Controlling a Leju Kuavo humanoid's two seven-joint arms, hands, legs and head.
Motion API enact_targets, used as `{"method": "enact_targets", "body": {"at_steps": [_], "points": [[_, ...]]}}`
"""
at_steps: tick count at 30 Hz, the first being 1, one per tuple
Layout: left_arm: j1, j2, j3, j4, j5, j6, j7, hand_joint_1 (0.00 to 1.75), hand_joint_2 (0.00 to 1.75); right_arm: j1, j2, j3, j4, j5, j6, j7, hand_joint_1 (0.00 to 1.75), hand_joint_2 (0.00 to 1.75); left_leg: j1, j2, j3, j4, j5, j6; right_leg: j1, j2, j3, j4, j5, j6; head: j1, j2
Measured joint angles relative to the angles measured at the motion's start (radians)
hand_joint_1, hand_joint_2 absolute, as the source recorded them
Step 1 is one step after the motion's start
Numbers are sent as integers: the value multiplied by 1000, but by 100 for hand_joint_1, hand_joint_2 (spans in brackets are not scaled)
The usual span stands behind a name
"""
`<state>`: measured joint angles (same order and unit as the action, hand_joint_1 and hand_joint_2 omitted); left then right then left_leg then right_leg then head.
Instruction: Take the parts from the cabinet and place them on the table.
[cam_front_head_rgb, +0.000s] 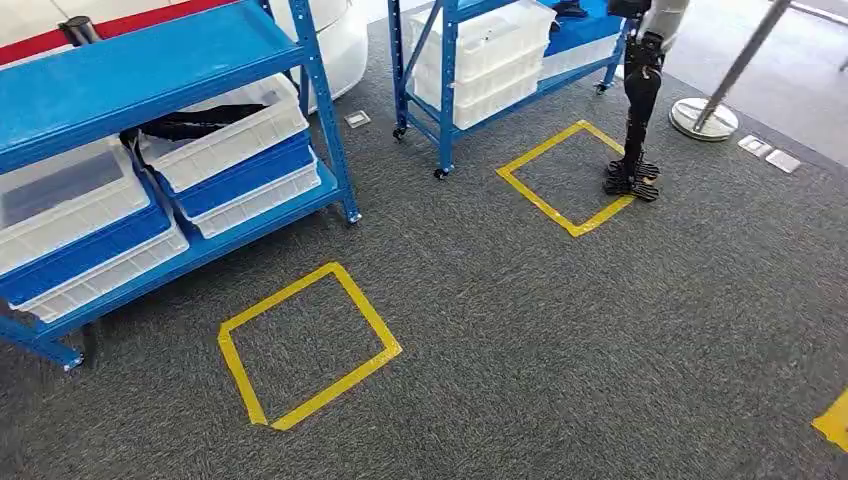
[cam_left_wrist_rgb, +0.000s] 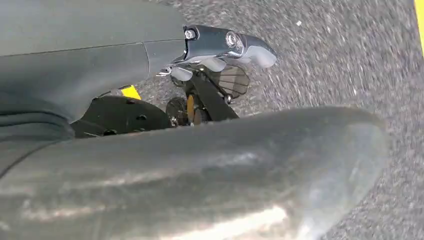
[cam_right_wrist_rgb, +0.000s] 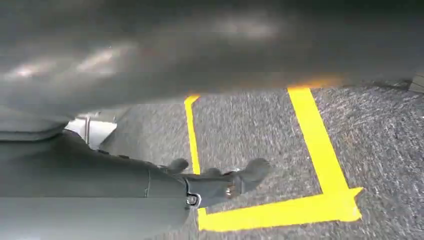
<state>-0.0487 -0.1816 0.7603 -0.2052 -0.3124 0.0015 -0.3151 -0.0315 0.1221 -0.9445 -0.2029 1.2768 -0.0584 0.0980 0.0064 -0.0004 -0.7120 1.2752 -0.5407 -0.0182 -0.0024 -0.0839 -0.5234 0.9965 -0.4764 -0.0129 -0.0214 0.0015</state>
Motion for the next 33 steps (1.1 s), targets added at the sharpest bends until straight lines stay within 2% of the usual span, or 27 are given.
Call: {"method": "enact_targets", "body": {"at_steps": [1,2,3,4,7,8,9,10,11,12,13,14,15,17,18,19,22,23,24,25,26,28,29,30,31,32,33], "points": [[0,0,0,0,0,0,0,0,0,-2,0,0,0,0,0,0,0,0,-1,10,57,-94,45,5,1,-14,3,0,-1,0,0,0],[-1,0,0,0,0,0,0,0,0,-4,0,0,0,0,0,0,0,0,-4,41,110,-183,79,12,2,-25,7,0,-3,-1,0,0],[-4,0,0,0,0,0,0,0,0,-4,0,0,0,0,0,-1,0,0,-12,119,146,-248,79,20,8,-34,11,0,-6,3,0,0],[-8,0,0,0,0,0,0,0,0,-4,1,0,0,0,0,-2,0,0,-19,110,147,-255,81,26,19,-45,10,4,-11,10,2,0],[-7,0,1,0,0,0,0,0,0,-8,0,0,0,0,0,-2,0,0,-23,63,134,-257,84,36,17,-86,16,0,-13,17,3,0],[-7,0,1,0,0,0,-1,0,0,-10,0,0,0,0,0,-2,0,0,-11,46,140,-266,94,47,18,-78,12,6,-19,26,2,0],[-7,-2,1,0,0,0,-1,0,0,-10,0,0,0,1,0,-3,0,0,-8,33,137,-266,97,51,12,2,-1,34,-36,31,9,0],[-8,-1,1,0,0,0,0,0,0,-9,0,0,0,1,0,-3,0,0,-5,21,133,-266,101,57,9,52,-27,96,-71,28,10,0],[-11,-3,1,0,-1,0,0,0,0,-4,0,-1,0,1,0,-3,0,0,-4,4,129,-266,103,60,6,72,-66,180,-108,24,10,0],[-11,-4,1,0,-2,0,0,0,0,-4,0,-2,0,1,0,-3,0,0,-4,-15,125,-266,106,62,3,79,-107,262,-138,23,10,0],[-10,-5,1,0,-2,0,0,0,0,-4,0,-3,0,1,0,-3,0,0,-4,-35,122,-266,109,61,1,80,-141,327,-154,28,10,0],[-8,-4,1,0,-2,0,0,0,0,-3,0,-3,0,1,0,-3,0,0,-4,-52,121,-266,110,59,-1,80,-146,331,-146,37,9,0],[-6,-4,1,0,-2,0,0,0,0,-3,0,-3,0,1,0,-3,0,0,-2,-69,122,-266,112,57,-3,81,-127,287,-120,47,10,0],[-7,-5,1,0,-2,0,0,0,0,-4,-1,-3,0,3,0,-3,0,0,1,-103,122,-265,116,49,-11,103,-42,103,-39,68,10,0],[-7,-5,1,0,-3,-1,0,0,0,-4,-2,-3,0,3,0,-3,0,0,1,-114,120,-265,118,45,-18,157,-4,22,-13,72,11,0],[-7,-4,1,0,-3,-1,0,0,0,-4,-1,-3,0,3,0,-3,0,0,-8,-126,117,-260,118,37,-12,167,-5,6,-11,59,11,0],[-3,-4,2,0,-3,-1,0,0,0,-11,-2,-3,0,3,0,-3,0,0,-2,-149,107,-268,128,21,-4,136,4,7,-4,34,10,0],[0,-2,2,0,-3,0,0,0,0,-11,1,-3,0,3,0,-3,0,0,-1,-154,103,-263,130,16,-17,119,3,2,3,24,10,0],[0,-3,2,0,-3,0,0,0,0,-10,-1,-3,0,4,0,-2,0,0,-6,-91,96,-245,113,13,-17,107,4,1,4,20,8,0],[-1,-3,2,0,-3,0,1,0,0,-9,0,-3,0,3,0,-3,0,0,-8,-40,75,-194,73,8,-16,95,3,2,4,11,-3,0],[-3,-3,2,0,-3,0,1,0,0,-5,0,-3,0,3,0,-3,0,0,-4,-17,39,-114,27,3,-13,80,3,2,4,11,-5,0],[-5,-3,2,0,-3,-1,1,0,0,-1,-1,-3,0,4,0,-3,0,0,-1,-5,-31,37,-35,-2,-10,47,1,2,1,8,-5,0],[-4,-4,2,0,-3,-1,1,0,0,-1,0,-3,0,4,0,-3,0,0,0,-3,-41,62,-34,-3,-10,30,2,2,0,7,-5,0],[-2,-4,2,0,-3,-1,1,0,0,-1,0,-3,0,4,0,-3,0,0,2,-2,-25,34,-10,-4,-10,16,3,2,-1,7,-5,0],[-2,-4,2,0,-3,-1,1,0,0,-3,0,-3,0,4,0,-3,0,0,2,3,14,-36,29,-2,-10,4,5,2,-2,6,-5,0],[-2,-3,2,0,-3,-1,0,0,0,-5,0,-3,0,5,0,-3,0,0,2,20,69,-134,72,2,-10,-8,9,2,-5,9,-5,0],[-4,-3,2,0,-5,-1,-1,0,0,-5,0,-3,0,6,0,-4,0,0,0,61,121,-219,101,7,-7,-18,15,2,-8,12,-6,0]]}}
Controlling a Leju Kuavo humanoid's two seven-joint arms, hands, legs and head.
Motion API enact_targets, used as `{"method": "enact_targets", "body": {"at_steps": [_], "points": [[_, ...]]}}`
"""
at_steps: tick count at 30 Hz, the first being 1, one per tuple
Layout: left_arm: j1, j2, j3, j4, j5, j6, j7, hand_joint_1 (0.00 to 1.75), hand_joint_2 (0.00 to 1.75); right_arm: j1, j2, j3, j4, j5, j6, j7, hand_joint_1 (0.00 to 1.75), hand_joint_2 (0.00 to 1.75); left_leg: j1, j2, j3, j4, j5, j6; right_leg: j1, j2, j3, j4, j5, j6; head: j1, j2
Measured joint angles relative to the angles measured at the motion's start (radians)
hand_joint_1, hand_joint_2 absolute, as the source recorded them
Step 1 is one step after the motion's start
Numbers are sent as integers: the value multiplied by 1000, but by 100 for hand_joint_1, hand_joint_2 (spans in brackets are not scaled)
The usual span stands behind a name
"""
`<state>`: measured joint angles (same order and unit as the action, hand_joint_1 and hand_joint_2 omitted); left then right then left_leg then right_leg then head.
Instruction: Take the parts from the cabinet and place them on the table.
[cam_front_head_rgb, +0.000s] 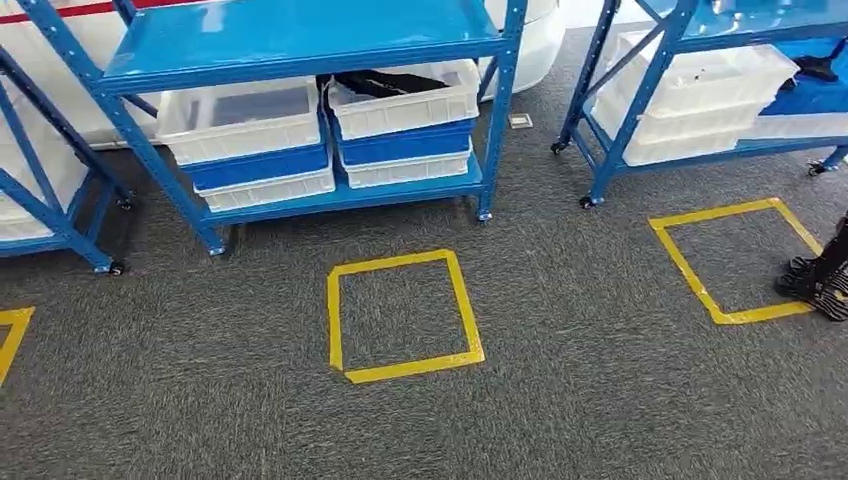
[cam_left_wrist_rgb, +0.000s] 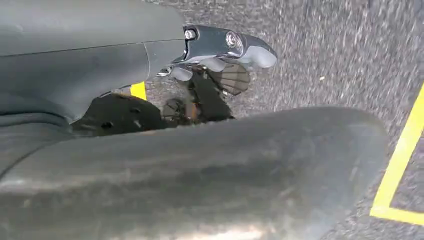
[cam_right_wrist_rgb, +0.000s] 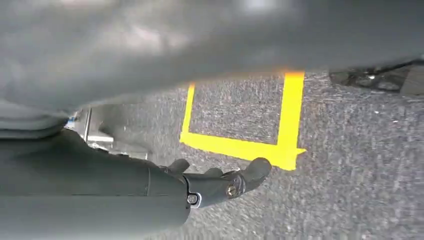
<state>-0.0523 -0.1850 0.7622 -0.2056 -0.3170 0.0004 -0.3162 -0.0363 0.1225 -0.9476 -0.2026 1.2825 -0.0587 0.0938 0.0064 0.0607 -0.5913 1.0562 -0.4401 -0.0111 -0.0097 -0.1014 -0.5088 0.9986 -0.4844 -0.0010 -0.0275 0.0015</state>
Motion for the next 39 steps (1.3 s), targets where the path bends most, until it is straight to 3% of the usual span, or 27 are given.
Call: {"method": "enact_targets", "body": {"at_steps": [1,2,5,6,7,8,10,11,12,13,15,16,17,19,23,26,34,35,36,39], "points": [[-3,0,0,0,0,-1,0,0,0,0,0,0,0,0,0,-1,0,0,-13,48,12,-28,-16,6,11,-9,1,2,-4,6,0,0],[-4,0,0,0,-2,-2,-3,0,0,1,0,0,0,1,0,-1,0,0,-11,25,8,-29,-12,14,15,-19,2,3,-7,11,8,0],[-4,0,3,0,-6,-2,-7,0,0,-6,0,0,0,1,-2,-4,0,0,-15,-17,-1,-34,-6,29,13,-57,9,-1,-9,24,5,0],[-4,-1,3,0,-6,-2,-8,0,0,-6,-1,0,0,2,-2,-5,0,0,-3,-29,2,-39,1,37,9,-19,-3,11,-19,32,7,0],[-4,0,3,0,-6,-2,-9,0,0,-5,-1,0,0,3,-2,-6,0,0,-2,-40,0,-39,4,43,7,45,-17,49,-42,31,10,0],[-6,0,4,0,-6,-2,-9,0,0,-3,0,-1,0,3,-2,-7,0,0,-2,-56,-4,-39,7,47,5,82,-60,138,-86,24,14,0],[-7,-1,5,0,-7,-2,-10,0,0,-1,0,-1,0,3,-2,-7,0,0,-3,-88,-12,-39,10,51,5,95,-140,295,-142,20,15,0],[-6,-1,6,0,-7,-2,-10,0,0,0,0,-1,0,4,-4,-11,0,0,-3,-102,-12,-39,11,51,6,97,-159,329,-145,24,14,0],[-4,-1,9,0,-7,-2,-10,0,0,1,0,-1,0,4,-6,-16,0,0,-3,-113,-12,-39,12,51,6,98,-154,310,-128,31,14,0],[-2,-1,10,0,-7,-2,-11,0,0,1,0,-2,0,3,-7,-21,0,0,-3,-124,-10,-39,13,50,5,98,-127,244,-92,41,15,0],[-2,-1,10,0,-7,-2,-12,0,0,-1,-1,-3,0,1,-8,-26,0,0,-2,-137,-8,-38,14,47,5,106,-41,56,-13,53,16,0],[-2,-1,10,0,-7,-2,-14,0,0,-2,-1,-4,0,0,-10,-30,0,0,-7,-140,-8,-37,15,41,7,115,-27,8,-3,45,16,0],[-2,0,11,0,-7,-2,-15,0,0,-5,0,-5,0,1,-12,-32,0,0,-12,-141,-10,-35,12,37,6,114,-28,1,5,33,14,0],[-2,0,14,0,-7,-2,-17,0,0,-6,0,-8,0,1,-17,-38,0,0,-14,-138,-12,-33,6,58,6,114,-29,1,8,30,14,0],[-2,0,19,0,-7,-5,-19,0,0,-4,0,-11,0,0,-24,-40,0,0,-10,-133,-8,-39,14,51,12,116,-23,2,12,22,14,0],[-2,0,24,0,-7,-5,-19,0,0,-4,0,-11,0,0,-24,-41,0,0,-10,-133,-8,-42,18,45,12,116,-23,3,12,21,14,0],[-2,1,27,0,-6,-8,-21,0,0,-5,4,-15,0,1,-26,-42,0,0,-17,-133,-10,-45,15,51,6,116,-24,-5,13,27,14,0],[-3,-1,27,0,-6,-9,-21,0,0,-5,3,-15,0,1,-26,-42,0,0,-3,-131,1,-66,25,53,10,115,-28,2,8,30,13,0],[-2,-1,27,0,-6,-10,-21,0,0,-5,3,-15,0,1,-26,-42,0,0,-3,-129,6,-72,26,54,10,112,-37,30,-9,31,18,0],[-3,0,27,0,-6,-11,-21,0,0,-6,3,-16,0,1,-26,-42,0,0,-1,-123,2,-72,27,57,1,112,-150,249,-107,26,20,0]]}}
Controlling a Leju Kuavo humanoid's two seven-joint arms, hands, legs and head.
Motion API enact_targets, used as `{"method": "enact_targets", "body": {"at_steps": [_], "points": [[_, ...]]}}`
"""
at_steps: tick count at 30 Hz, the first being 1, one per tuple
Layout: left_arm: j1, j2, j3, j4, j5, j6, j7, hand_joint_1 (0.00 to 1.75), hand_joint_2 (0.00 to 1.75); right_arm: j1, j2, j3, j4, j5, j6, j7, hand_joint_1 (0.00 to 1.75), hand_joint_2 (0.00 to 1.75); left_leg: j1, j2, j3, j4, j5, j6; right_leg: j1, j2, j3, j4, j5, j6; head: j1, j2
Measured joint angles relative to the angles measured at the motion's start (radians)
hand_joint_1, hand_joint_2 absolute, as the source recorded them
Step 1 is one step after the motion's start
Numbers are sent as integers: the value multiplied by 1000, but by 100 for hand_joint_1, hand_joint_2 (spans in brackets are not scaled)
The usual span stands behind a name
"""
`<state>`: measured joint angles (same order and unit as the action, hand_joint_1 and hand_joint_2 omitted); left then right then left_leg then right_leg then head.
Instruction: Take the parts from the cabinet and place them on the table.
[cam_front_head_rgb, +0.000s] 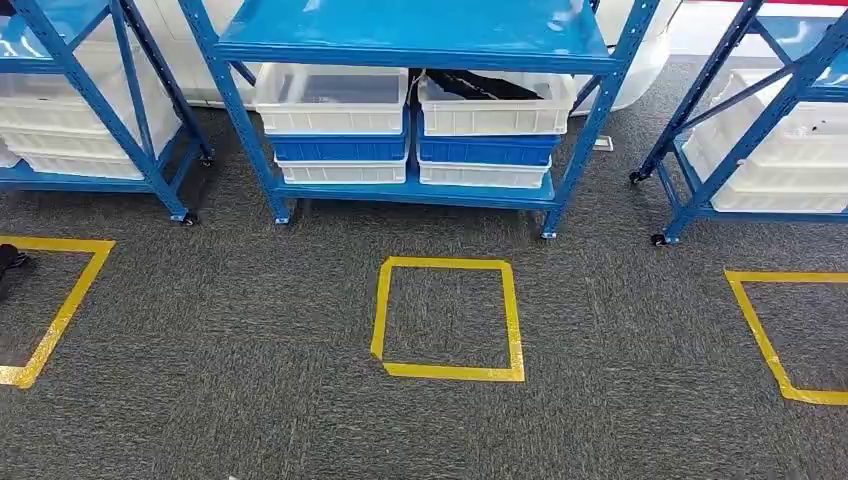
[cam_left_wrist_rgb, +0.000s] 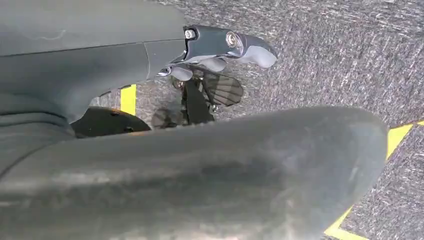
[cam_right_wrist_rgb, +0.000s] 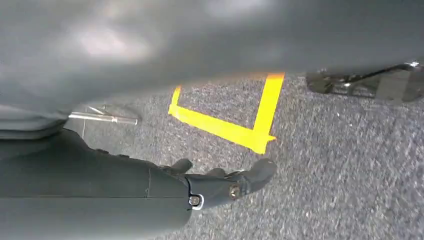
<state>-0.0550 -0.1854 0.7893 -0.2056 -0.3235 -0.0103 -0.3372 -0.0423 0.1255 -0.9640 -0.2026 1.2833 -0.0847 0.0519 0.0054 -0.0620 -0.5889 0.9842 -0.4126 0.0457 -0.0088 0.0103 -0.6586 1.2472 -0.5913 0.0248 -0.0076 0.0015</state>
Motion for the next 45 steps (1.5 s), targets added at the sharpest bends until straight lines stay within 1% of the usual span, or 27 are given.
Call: {"method": "enact_targets", "body": {"at_steps": [2,3,5,6,8,10,11,12,13,15,17,18,21,22,25,27,28,31,32,33,34,36,37,38,42,43,45], "points": [[0,0,0,0,0,0,0,0,0,2,0,0,0,0,0,0,0,0,1,1,-1,1,1,-1,-7,-1,-30,56,-6,17,1,0],[0,0,0,0,0,0,0,0,0,2,0,0,0,0,0,0,0,0,2,0,-1,2,1,-4,-11,-1,-4,5,22,31,1,0],[0,-1,0,0,0,0,0,0,0,1,-2,0,0,0,0,0,0,0,7,-5,0,3,2,-14,-20,0,96,-186,94,55,1,0],[0,0,0,0,0,-1,0,0,0,0,-2,0,0,0,0,0,0,0,6,-6,-1,7,1,-23,-25,6,134,-260,108,55,3,0],[0,0,1,0,0,-1,-1,0,0,0,0,0,0,0,0,-1,0,0,-1,-8,-1,9,-7,-38,-15,7,130,-258,115,23,-2,0],[1,0,1,0,0,-1,-1,0,0,0,-2,-1,0,0,0,-1,0,0,5,-12,3,5,-5,-49,-6,4,132,-257,115,4,-1,0],[2,0,2,0,0,-1,-1,0,0,0,-1,-1,0,1,0,-1,0,0,10,-7,1,12,-8,-56,-17,-1,144,-262,123,-9,1,0],[2,0,2,0,0,-1,-1,0,0,0,-2,-1,0,2,0,-2,0,0,9,21,-7,36,-26,-57,-16,-4,146,-262,123,-13,-2,0],[2,0,2,0,0,-2,-1,0,0,1,-2,-1,0,3,0,-2,0,0,8,44,-30,95,-67,-61,-15,-8,148,-262,122,-20,-13,0],[0,0,4,0,0,-2,-2,0,0,5,-2,-1,0,3,0,-2,0,0,10,55,-113,264,-148,-69,-11,-19,151,-262,118,-25,-13,0],[2,0,6,0,0,-2,-1,0,0,7,-2,-1,0,3,0,-2,0,0,10,57,-160,341,-155,-68,-9,-26,153,-261,114,-30,-13,0],[3,0,6,0,0,-2,-1,0,0,7,-2,-1,0,3,0,-2,0,0,10,58,-148,312,-128,-67,-8,-26,157,-261,111,-28,-13,0],[3,0,7,0,0,-2,-2,0,0,7,-1,-1,0,3,0,-2,0,0,9,69,-17,49,5,-52,-8,-27,179,-262,94,-18,-13,0],[1,0,7,0,0,-2,-2,0,0,6,-1,-1,0,3,0,-2,0,0,1,75,-5,37,-18,-50,3,-29,175,-259,87,-10,-12,0],[0,0,8,0,0,-3,-2,0,0,4,-1,-1,0,3,0,-2,0,0,-9,63,-10,38,-26,-34,-4,-33,176,-269,81,5,-13,0],[1,0,9,0,0,-3,-2,0,0,1,-2,-1,0,4,0,-2,0,0,3,57,3,22,-21,-24,-5,-32,180,-255,71,17,-13,0],[0,0,9,0,0,-3,-2,0,0,1,-2,-1,0,5,0,-2,0,0,4,54,8,19,-24,-13,-3,-24,155,-204,46,13,-10,0],[-2,0,10,0,0,-3,-3,0,0,1,-2,-1,0,5,0,-2,0,0,1,49,12,19,-36,-2,-3,-14,3,41,-41,4,-4,0],[-1,0,10,0,0,-3,-3,0,0,2,-1,-1,0,5,0,-2,0,0,0,44,17,20,-42,-2,-4,-14,-33,81,-39,11,-4,0],[0,0,10,0,0,-3,-3,0,0,4,-1,-1,0,5,0,-2,0,0,0,39,25,19,-47,-3,-4,-14,-37,62,-12,22,-5,0],[1,0,10,0,0,-3,-3,0,0,7,-1,-1,0,5,0,-2,0,0,0,35,35,20,-53,-5,-5,-14,-19,2,31,33,-3,0],[1,-1,10,0,0,-3,-3,0,0,8,-1,-1,0,5,0,-2,0,0,1,32,44,20,-59,-7,-5,-14,9,-72,74,41,-3,0],[1,-2,10,0,0,-3,-3,0,0,8,-3,-1,0,5,0,-2,0,0,1,29,59,19,-70,-11,-5,-14,57,-195,136,46,-3,0],[1,-2,11,0,0,-3,-2,0,0,9,-3,-1,0,5,0,-2,0,0,-7,28,57,21,-81,-19,-1,-12,75,-242,152,33,-2,0],[0,-2,11,0,0,-3,-2,0,0,5,-3,-1,0,6,0,-2,0,0,-7,27,70,14,-107,-39,4,-12,93,-249,134,-2,-3,0],[-1,-1,11,-3,0,-3,-2,0,0,6,-2,-1,0,6,0,-2,0,0,-2,30,74,23,-115,-43,-16,-10,109,-256,132,-10,-4,0],[-1,-2,11,-2,1,-3,-2,0,0,11,-3,-2,0,7,0,-2,0,0,-1,49,11,151,-152,-55,-13,-14,138,-257,108,-32,-15,0]]}}
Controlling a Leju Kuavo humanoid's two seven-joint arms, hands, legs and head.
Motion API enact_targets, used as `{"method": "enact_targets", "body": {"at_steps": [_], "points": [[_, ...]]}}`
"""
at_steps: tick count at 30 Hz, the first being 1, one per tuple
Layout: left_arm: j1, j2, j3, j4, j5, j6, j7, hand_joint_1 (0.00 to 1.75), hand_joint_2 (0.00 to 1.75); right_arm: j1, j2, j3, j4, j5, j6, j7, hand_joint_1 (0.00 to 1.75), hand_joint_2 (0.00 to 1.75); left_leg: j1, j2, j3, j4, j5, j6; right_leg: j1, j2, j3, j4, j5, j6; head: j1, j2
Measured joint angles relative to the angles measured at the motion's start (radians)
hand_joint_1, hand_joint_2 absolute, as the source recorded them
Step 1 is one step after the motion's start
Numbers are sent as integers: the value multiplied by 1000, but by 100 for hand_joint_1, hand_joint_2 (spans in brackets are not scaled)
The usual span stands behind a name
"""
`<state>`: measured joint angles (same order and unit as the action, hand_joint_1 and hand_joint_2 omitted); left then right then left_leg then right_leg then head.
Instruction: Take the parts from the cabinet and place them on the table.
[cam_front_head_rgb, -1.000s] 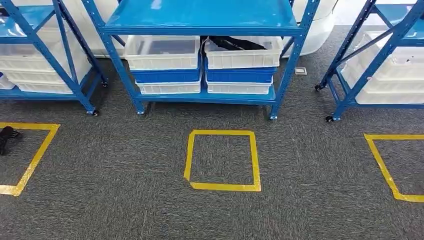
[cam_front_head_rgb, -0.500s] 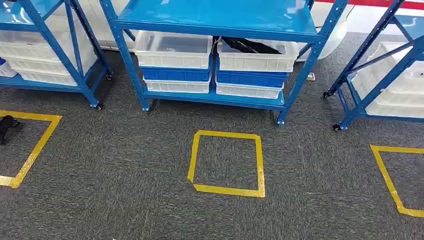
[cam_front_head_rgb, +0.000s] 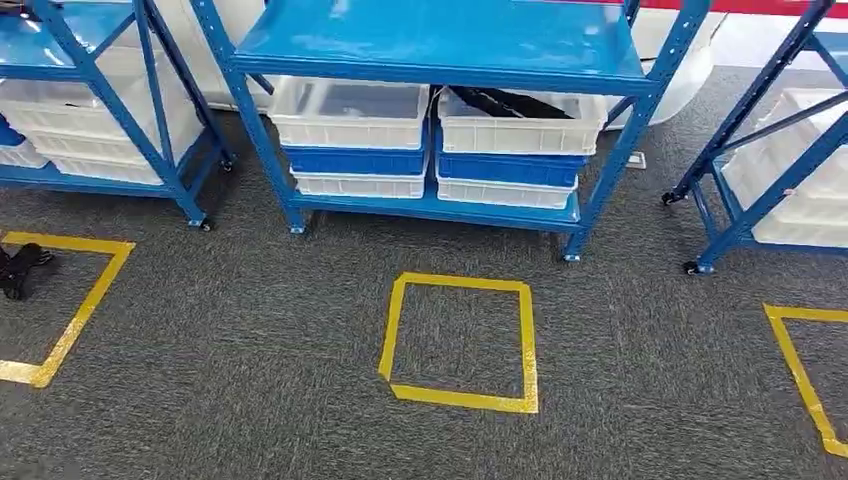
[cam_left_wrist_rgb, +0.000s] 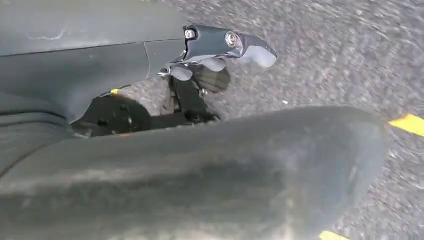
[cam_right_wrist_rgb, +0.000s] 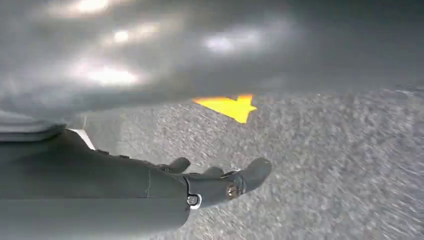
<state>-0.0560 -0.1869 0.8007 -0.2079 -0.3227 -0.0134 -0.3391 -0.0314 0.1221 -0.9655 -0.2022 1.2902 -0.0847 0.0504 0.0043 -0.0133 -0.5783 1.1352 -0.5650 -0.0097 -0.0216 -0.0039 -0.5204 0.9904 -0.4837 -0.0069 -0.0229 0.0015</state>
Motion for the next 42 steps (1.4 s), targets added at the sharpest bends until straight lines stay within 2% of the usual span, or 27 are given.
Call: {"method": "enact_targets", "body": {"at_steps": [2,4,7,9,11,12,13,15,16,18,20,21,22,23,24,26,28,30,32,33,34,35,36,38,39,40,42], "points": [[2,0,2,0,0,0,2,0,0,0,0,0,0,2,0,0,0,0,5,6,-115,168,-48,-11,0,-1,26,0,-24,0,0,0],[7,0,3,0,1,0,3,0,0,4,0,0,0,2,0,0,0,0,9,8,-183,213,-8,-14,-2,2,55,0,-52,3,1,0],[12,0,4,0,1,0,3,0,0,7,1,0,0,3,0,0,0,0,10,14,-136,-28,208,-12,-11,5,130,-2,-110,17,0,0],[17,0,7,4,1,0,5,0,0,4,1,0,1,3,0,0,0,0,-4,20,-107,-57,171,-6,-2,7,144,-11,-132,37,-11,0],[10,0,10,3,1,0,5,0,0,1,1,0,1,4,0,-1,0,0,-8,18,-103,-64,146,17,-2,3,179,-40,-130,49,-7,0],[11,0,11,3,2,0,5,0,0,-2,1,0,1,4,0,-1,0,0,-6,18,-89,-77,132,31,2,5,178,-24,-104,72,-9,0],[12,0,12,3,2,0,5,0,0,-4,0,0,1,4,0,-1,0,0,-2,13,-64,-93,128,38,3,5,160,20,-83,85,-8,0],[20,0,14,2,2,0,5,0,0,-3,0,0,1,5,0,-2,0,0,-2,8,-1,-141,111,48,5,5,50,198,-53,73,-2,0],[23,0,14,3,2,0,5,0,0,-2,1,0,2,5,0,-2,0,0,-2,7,29,-161,101,51,8,5,7,254,-76,60,0,0],[30,-2,16,3,2,7,6,0,0,4,1,0,3,5,0,-2,0,0,-3,-2,105,-205,78,54,15,5,-66,291,-178,31,0,0],[31,-6,19,3,10,24,5,0,0,11,1,0,3,5,1,-2,0,0,-5,-13,177,-238,50,53,18,5,-114,232,-242,31,0,0],[32,-8,20,3,10,31,5,0,0,14,1,0,3,5,1,-2,0,0,-6,-17,203,-247,39,53,18,5,-127,190,-233,39,0,0],[32,-11,20,3,10,35,3,0,0,18,0,0,3,5,2,-2,0,0,-7,-19,237,-257,19,51,17,5,-144,119,-164,58,1,0],[33,-14,20,3,10,36,2,0,0,22,0,-1,4,5,3,-2,0,0,-8,-20,258,-261,2,50,18,4,-155,62,-62,77,2,0],[32,-16,24,8,10,42,2,0,0,29,-1,-2,8,5,4,-2,0,0,-13,-21,281,-257,-30,47,21,-5,-172,-31,129,111,4,0],[29,-21,24,8,8,45,0,0,0,23,-2,-2,8,5,3,-3,0,0,-17,-22,326,-281,-56,35,33,-5,-137,-11,141,50,-5,0],[15,-23,24,7,-2,62,7,0,0,11,-3,-2,8,6,3,-2,0,0,-15,-19,303,-204,-25,27,21,-3,-110,-12,123,21,3,0],[9,-25,25,7,-3,76,16,0,0,7,-7,-2,8,10,3,-2,0,0,-11,-2,206,-14,13,17,16,-3,-74,-22,99,-6,-4,0],[4,-25,27,7,-3,81,24,0,0,1,-8,-2,8,11,3,-2,0,0,-5,2,106,100,-68,6,15,-1,-37,-26,71,-14,-2,0],[4,-25,28,7,-3,86,26,0,0,1,-8,-2,8,11,3,-2,0,0,-1,4,63,120,-137,0,14,3,-19,-26,56,-13,-5,0],[4,-25,28,7,-4,90,28,0,0,1,-8,-2,8,11,3,-2,0,0,4,5,31,117,-174,-4,14,6,-4,-26,44,-11,-3,0],[4,-25,28,7,-6,98,34,0,0,1,-8,-2,8,11,4,-2,0,0,7,5,9,100,-170,-6,14,9,14,-26,33,-9,-4,0],[4,-25,28,7,-7,105,38,0,0,2,-8,-2,8,11,5,-1,0,0,7,5,4,58,-123,-7,12,11,31,-26,22,-5,-2,0],[5,-25,29,7,-7,109,44,0,0,3,-8,-2,8,14,9,2,0,0,9,10,21,-88,46,-5,8,9,54,-27,-2,3,-6,0],[5,-25,29,7,-7,112,45,0,0,1,-8,-2,8,15,10,2,0,0,8,16,22,-121,85,0,11,12,75,-23,-12,9,-5,0],[0,-25,29,7,-7,116,47,0,0,0,-8,-2,8,16,10,3,0,0,5,20,22,-101,7,6,16,17,68,-22,-24,17,-8,0],[-6,-27,29,6,-8,118,50,0,0,-6,-9,-2,8,18,11,3,0,0,7,15,29,-111,46,16,19,10,79,-20,-36,27,-8,0]]}}
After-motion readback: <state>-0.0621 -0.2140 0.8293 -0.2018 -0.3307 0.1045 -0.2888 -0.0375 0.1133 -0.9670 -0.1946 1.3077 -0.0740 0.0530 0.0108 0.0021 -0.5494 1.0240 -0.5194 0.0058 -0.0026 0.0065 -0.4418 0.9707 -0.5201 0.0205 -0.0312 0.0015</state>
